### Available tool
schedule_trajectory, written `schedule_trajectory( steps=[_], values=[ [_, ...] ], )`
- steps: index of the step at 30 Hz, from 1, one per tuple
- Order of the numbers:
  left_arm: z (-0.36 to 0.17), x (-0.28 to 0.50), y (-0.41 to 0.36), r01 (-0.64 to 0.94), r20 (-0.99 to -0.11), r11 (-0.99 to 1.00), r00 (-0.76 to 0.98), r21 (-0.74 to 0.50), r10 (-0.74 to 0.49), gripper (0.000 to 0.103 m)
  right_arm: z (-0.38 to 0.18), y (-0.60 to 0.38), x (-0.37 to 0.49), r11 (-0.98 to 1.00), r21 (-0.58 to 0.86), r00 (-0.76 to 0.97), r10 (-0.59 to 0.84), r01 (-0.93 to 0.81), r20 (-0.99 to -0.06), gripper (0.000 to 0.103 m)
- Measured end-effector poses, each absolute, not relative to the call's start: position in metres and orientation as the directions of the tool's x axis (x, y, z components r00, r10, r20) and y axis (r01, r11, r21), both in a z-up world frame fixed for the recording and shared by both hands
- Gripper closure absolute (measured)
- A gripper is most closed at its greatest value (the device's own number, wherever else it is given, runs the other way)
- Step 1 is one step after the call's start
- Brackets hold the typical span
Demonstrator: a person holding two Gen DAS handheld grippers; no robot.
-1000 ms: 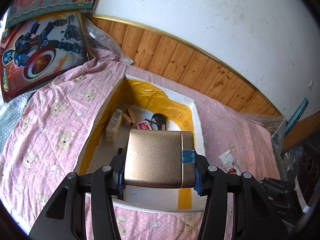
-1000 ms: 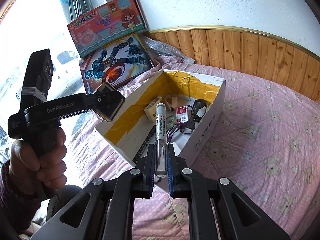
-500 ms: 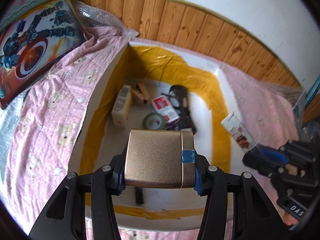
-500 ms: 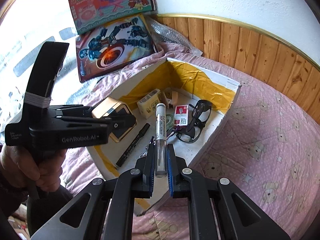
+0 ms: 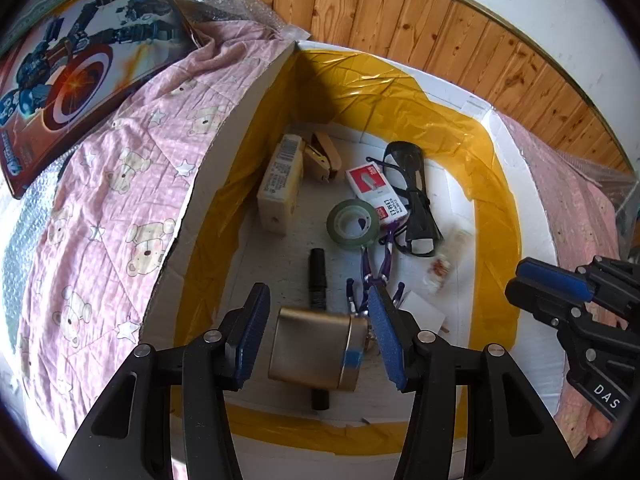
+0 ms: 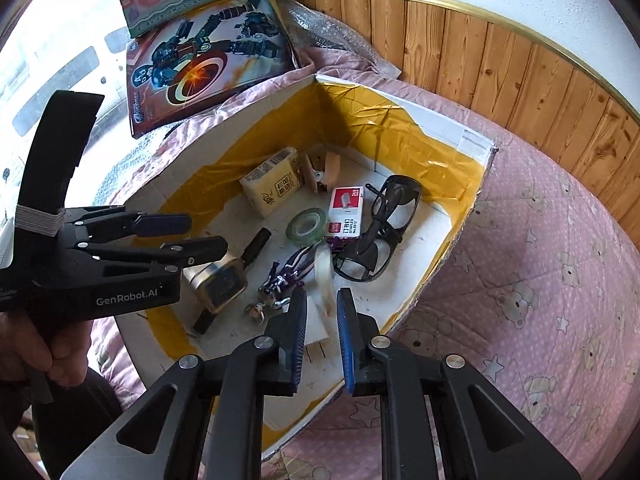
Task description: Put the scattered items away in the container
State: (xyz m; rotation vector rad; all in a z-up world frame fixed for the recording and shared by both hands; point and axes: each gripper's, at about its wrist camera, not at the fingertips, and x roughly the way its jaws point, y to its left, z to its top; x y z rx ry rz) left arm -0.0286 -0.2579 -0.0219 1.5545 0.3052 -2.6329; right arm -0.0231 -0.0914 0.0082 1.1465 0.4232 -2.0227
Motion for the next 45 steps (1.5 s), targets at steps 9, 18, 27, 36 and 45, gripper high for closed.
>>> schedule_trajectory(
  steps=[9,18,27,36,45],
  values=[
    [-0.017,-0.025,-0.260,0.172,-0.868,-0.973,-0.493,-0.152,0.048,0.049,0.008,-0.088,-0.018,-0.657,0.104,-0.296,-0.468,0.747,-0.833,0.085],
    [-0.009,-0.015,-0.260,0.189,-0.865,-0.973,-0.501,-0.134,0.021,0.048,0.011,-0.086,-0.015,-0.652,0.104,-0.290,-0.467,0.751,-0.836,0.085],
    [0.005,0.007,-0.241,0.179,-0.847,-0.982,-0.530,-0.067,-0.038,0.048,0.016,-0.084,0.004,-0.622,0.074,-0.285,-0.458,0.779,-0.842,0.077],
    [0.023,0.032,-0.212,0.117,-0.822,-0.991,-0.569,-0.063,-0.015,0.048,0.023,-0.079,0.030,-0.580,0.034,-0.281,-0.443,0.814,-0.851,0.073],
    [0.045,0.054,-0.208,0.152,-0.782,-0.986,-0.621,-0.065,-0.044,0.043,0.029,-0.072,0.045,-0.569,0.020,-0.281,-0.437,0.822,-0.854,0.070]
  ],
)
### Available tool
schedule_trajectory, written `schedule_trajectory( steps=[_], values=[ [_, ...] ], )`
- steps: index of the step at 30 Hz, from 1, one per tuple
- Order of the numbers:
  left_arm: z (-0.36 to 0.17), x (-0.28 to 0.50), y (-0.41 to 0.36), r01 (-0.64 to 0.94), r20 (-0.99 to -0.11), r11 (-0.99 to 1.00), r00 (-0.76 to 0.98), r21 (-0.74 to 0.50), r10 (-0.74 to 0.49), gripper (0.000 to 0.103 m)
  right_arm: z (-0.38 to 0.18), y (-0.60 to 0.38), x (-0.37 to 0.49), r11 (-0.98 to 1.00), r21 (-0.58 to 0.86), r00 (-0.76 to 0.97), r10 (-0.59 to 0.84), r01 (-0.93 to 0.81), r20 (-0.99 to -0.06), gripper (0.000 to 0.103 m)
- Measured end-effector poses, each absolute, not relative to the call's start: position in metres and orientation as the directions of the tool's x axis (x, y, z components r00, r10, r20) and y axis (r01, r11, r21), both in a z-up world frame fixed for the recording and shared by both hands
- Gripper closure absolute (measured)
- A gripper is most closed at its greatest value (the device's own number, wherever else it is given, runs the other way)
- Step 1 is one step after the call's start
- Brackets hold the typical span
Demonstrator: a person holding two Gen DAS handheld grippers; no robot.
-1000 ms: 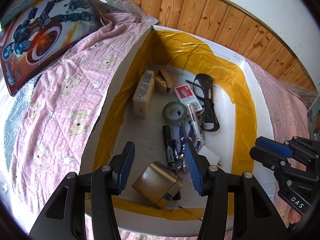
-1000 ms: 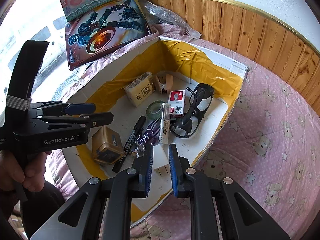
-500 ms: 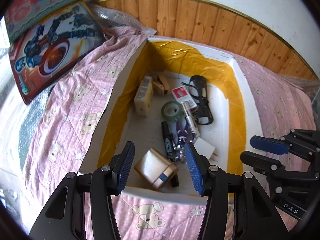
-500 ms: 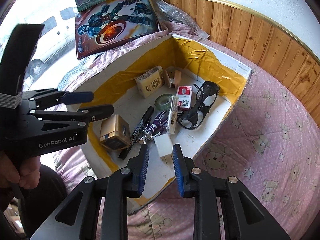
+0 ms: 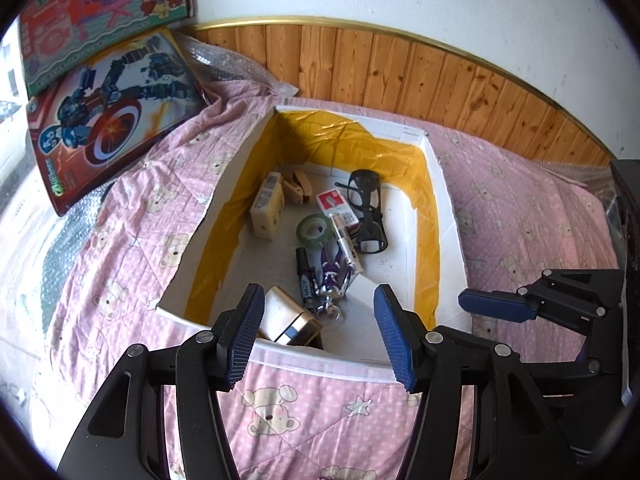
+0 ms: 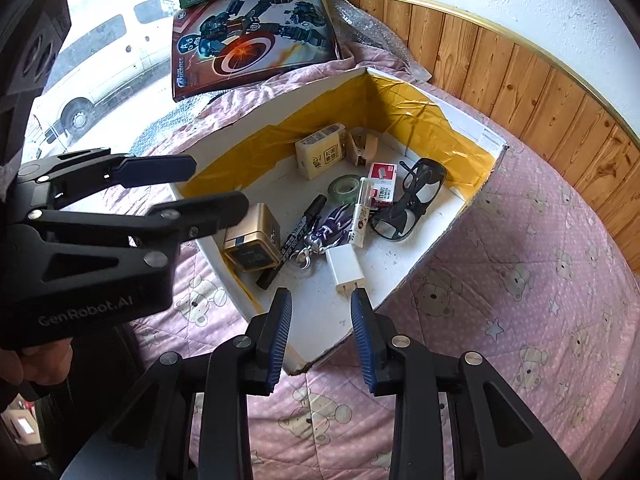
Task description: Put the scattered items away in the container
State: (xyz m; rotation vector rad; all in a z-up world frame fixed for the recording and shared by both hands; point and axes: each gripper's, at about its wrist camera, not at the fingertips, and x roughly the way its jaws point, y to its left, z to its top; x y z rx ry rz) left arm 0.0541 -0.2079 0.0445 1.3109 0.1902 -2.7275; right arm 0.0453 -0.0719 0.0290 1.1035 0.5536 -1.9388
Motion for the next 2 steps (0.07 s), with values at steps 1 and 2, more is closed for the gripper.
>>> schedule_trajectory(
  steps=[1,2],
  values=[
    [0.0456,0.0559,-0.2075,0.154,-0.781,-0.986,-0.622,-0.063,-0.047,0.043,0.0295,-0.0716,0.0461,-0.568,0.019,-0.281,-0.437,0.823,-0.854,0.070],
    [0.0469,0.0581,-0.2069,0.154,-0.780,-0.986,-0.624,-0.059,-0.051,0.043,0.0302,-0.0713,0.0470,-0.567,0.018,-0.282,-0.437,0.823,-0.854,0.070]
  ],
)
